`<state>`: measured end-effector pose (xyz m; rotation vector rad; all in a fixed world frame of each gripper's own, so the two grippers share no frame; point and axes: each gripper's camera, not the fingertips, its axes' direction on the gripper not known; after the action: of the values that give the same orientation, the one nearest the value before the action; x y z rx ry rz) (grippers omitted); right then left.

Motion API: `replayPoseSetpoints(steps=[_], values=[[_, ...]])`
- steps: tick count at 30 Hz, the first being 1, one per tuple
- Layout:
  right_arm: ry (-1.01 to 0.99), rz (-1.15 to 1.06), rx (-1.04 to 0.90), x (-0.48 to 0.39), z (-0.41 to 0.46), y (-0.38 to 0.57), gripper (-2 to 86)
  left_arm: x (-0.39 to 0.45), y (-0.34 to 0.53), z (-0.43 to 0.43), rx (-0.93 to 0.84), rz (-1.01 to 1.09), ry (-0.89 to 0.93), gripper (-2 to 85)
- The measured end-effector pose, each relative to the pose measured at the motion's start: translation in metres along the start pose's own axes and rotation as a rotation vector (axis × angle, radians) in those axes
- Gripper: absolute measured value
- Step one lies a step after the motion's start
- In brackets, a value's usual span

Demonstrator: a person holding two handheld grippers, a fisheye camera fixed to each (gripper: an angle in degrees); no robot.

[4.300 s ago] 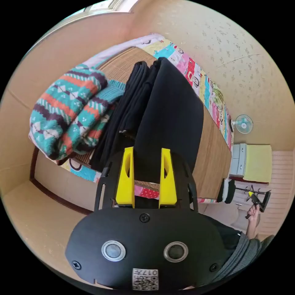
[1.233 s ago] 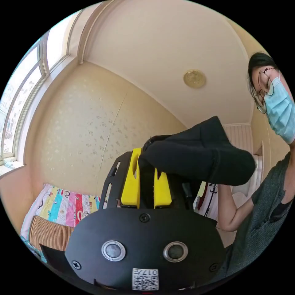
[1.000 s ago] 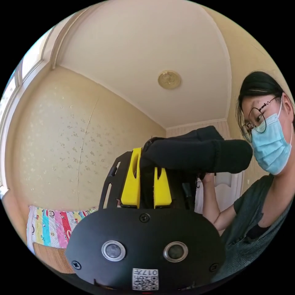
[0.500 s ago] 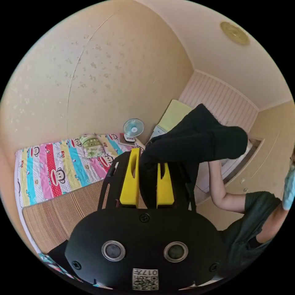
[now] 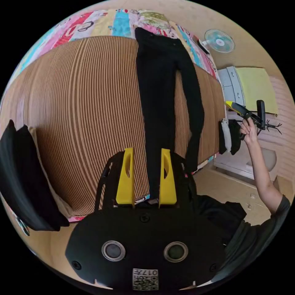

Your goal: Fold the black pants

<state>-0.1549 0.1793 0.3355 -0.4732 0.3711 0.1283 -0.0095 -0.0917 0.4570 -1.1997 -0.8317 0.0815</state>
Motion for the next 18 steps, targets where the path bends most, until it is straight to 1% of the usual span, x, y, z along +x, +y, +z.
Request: replayPoseSetpoints(steps=[1, 3, 5, 7, 8, 10, 12, 14, 15, 16, 17, 18], values=[[0.021, 0.032, -0.060, 0.015, 0.021, 0.029, 8.3, -0.005, 0.005, 0.015, -0.019, -0.010, 0.006, 12.5], [0.079, 0.100, -0.102, 0.035, 0.035, 0.073, 8.8, -0.017, 0.018, 0.061, -0.076, -0.028, 0.030, 12.7], [0.119, 0.172, -0.124, 0.051, 0.035, 0.112, 9.6, -0.022, 0.021, 0.087, -0.121, -0.028, 0.053, 12.6], [0.179, 0.276, -0.163, 0.070, 0.030, 0.158, 10.8, -0.027, 0.021, 0.110, -0.184, -0.018, 0.035, 12.5], [0.174, 0.319, -0.170, 0.076, 0.028, 0.169, 11.1, -0.031, 0.021, 0.122, -0.228, -0.025, 0.022, 12.4], [0.011, 0.426, -0.214, 0.099, 0.027, 0.204, 11.4, -0.034, 0.019, 0.132, -0.260, -0.015, 0.030, 11.3], [-0.060, 0.450, -0.255, 0.107, 0.029, 0.224, 10.9, -0.038, 0.009, 0.141, -0.346, 0.004, -0.027, 7.7], [-0.106, 0.473, -0.206, 0.116, 0.010, 0.239, 9.3, -0.042, 0.002, 0.147, -0.428, 0.048, -0.039, 5.2], [-0.170, 0.490, -0.207, 0.126, -0.005, 0.245, 7.5, -0.043, -0.002, 0.143, -0.435, 0.099, 0.051, 3.5], [-0.291, 0.475, -0.201, 0.133, -0.021, 0.251, 6.1, -0.043, -0.002, 0.139, -0.420, 0.137, 0.143, 3.2], [-0.368, 0.446, -0.178, 0.135, -0.032, 0.255, 5.4, -0.043, -0.002, 0.127, -0.362, 0.205, 0.405, 2.7], [-0.569, 0.361, -0.101, 0.138, -0.056, 0.266, 4.8, -0.050, 0.000, 0.118, -0.292, 0.199, 0.713, 2.5]])
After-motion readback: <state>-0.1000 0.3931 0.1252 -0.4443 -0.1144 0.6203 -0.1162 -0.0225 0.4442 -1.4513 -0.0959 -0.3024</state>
